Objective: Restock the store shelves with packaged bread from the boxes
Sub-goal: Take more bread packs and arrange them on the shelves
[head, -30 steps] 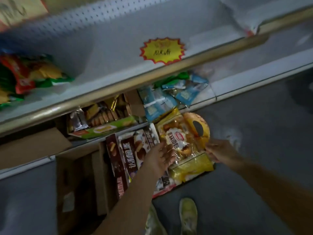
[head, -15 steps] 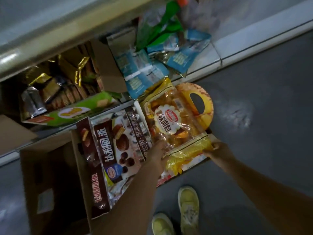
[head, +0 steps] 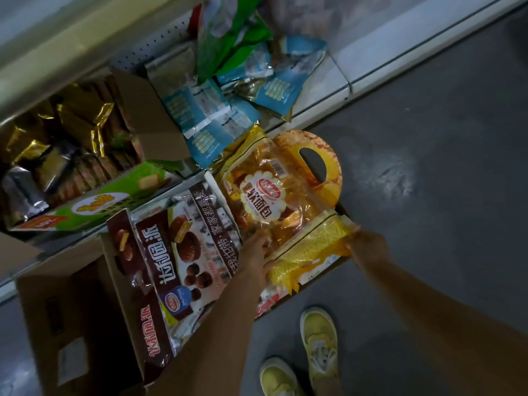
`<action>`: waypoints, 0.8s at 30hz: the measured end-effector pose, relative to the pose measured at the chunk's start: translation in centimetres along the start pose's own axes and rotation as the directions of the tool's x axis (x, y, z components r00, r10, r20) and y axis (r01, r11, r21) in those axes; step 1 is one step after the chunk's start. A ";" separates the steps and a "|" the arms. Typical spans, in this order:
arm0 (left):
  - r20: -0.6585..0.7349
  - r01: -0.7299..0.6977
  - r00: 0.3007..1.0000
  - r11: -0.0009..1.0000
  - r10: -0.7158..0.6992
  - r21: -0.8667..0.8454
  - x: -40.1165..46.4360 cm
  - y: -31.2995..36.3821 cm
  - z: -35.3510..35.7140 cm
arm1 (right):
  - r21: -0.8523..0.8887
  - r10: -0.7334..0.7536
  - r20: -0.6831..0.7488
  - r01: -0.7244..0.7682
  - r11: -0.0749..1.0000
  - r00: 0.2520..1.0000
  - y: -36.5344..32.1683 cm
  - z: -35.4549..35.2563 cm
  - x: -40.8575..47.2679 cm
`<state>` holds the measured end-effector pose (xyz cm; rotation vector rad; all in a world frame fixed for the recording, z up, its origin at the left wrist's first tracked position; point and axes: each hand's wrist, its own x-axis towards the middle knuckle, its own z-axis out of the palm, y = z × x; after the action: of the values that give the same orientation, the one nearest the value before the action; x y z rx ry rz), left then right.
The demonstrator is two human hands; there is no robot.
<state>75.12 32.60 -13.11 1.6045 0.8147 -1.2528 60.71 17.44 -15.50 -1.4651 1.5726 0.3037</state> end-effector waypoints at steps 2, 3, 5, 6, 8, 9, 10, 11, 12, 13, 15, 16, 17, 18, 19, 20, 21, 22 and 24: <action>-0.034 -0.041 0.999 0.998 0.042 0.041 0.1 0.0 0.1 | 0.139 -0.031 -0.104 0.046 0.989 0.994 0.0 -0.6 0.0; -0.030 -0.050 0.998 0.998 0.051 0.048 0.1 0.0 0.2 | 0.208 -0.046 -0.176 0.082 0.975 0.983 -0.2 -0.9 0.1; -0.024 -0.072 0.997 0.996 0.074 0.048 0.0 0.4 0.4 | 0.284 -0.043 -0.304 0.134 0.949 0.952 -0.8 -1.9 1.5; -0.025 -0.075 0.997 0.996 0.076 0.037 0.2 0.5 0.5 | 0.319 -0.020 -0.350 0.139 0.937 0.936 -1.1 -2.6 2.5; -0.025 -0.078 0.997 0.996 0.079 0.036 0.5 1.1 0.9 | 0.403 0.074 -0.405 0.106 0.909 0.911 -1.9 -4.2 4.5; -0.026 -0.078 0.997 0.996 0.079 0.035 0.8 1.3 1.1 | 0.420 0.115 -0.410 0.076 0.904 0.905 -2.0 -5.0 5.6; -0.026 -0.079 0.997 0.997 0.079 0.011 1.3 1.4 1.3 | 0.425 0.130 -0.413 0.064 0.903 0.901 -2.0 -5.6 6.5; -0.026 -0.078 0.997 0.997 0.077 -0.018 1.8 1.5 1.5 | 0.435 0.131 -0.402 0.063 0.898 0.906 -1.8 -5.9 7.1; -0.046 -0.078 0.996 0.996 0.075 -0.053 2.1 1.6 1.7 | 0.470 0.116 -0.375 0.080 0.879 0.920 -1.7 -6.0 7.2; -0.066 -0.074 0.995 0.995 0.070 -0.071 2.6 1.6 1.8 | 0.548 0.099 -0.320 0.099 0.831 0.942 -1.6 -5.8 6.6; -0.079 -0.054 0.996 0.990 0.044 -0.131 4.0 1.0 1.9 | 0.700 0.035 -0.132 0.068 0.710 0.991 -0.8 -4.8 4.5; -0.075 -0.032 0.997 0.984 0.019 -0.175 4.4 0.8 2.0 | 0.716 -0.013 -0.042 0.039 0.697 0.999 -0.2 -4.1 3.4; -0.059 -0.023 0.998 0.977 0.011 -0.212 4.7 0.7 2.1 | 0.707 -0.065 0.022 0.030 0.707 0.998 0.3 -3.2 2.5; -0.046 -0.030 0.999 0.968 0.019 -0.250 4.9 0.7 2.3 | 0.707 -0.117 0.067 0.035 0.707 0.991 0.8 -2.4 1.7; -0.037 -0.037 0.999 0.959 0.027 -0.281 5.2 0.6 2.5 | 0.703 -0.144 0.091 0.039 0.710 0.985 1.3 -1.6 1.3; -0.029 -0.047 0.999 0.946 0.039 -0.321 5.5 0.5 2.6 | 0.689 -0.145 0.107 0.032 0.724 0.984 1.5 -1.0 0.7; -0.018 -0.051 0.999 0.937 0.047 -0.346 5.8 0.4 2.7 | 0.658 -0.139 0.102 0.038 0.752 0.985 1.6 -0.6 0.6; -0.005 -0.060 0.998 0.935 0.062 -0.350 6.2 0.4 2.8 | 0.615 -0.117 0.089 0.038 0.788 0.989 1.6 -0.3 0.5; 0.073 -0.049 0.994 0.941 0.078 -0.336 6.3 0.5 2.7 | 0.545 -0.085 0.065 0.036 0.837 0.994 1.6 0.0 0.6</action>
<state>76.29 29.73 -19.24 1.2859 0.8631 -1.0640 59.35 17.44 -16.60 -1.0333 1.3859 -0.1182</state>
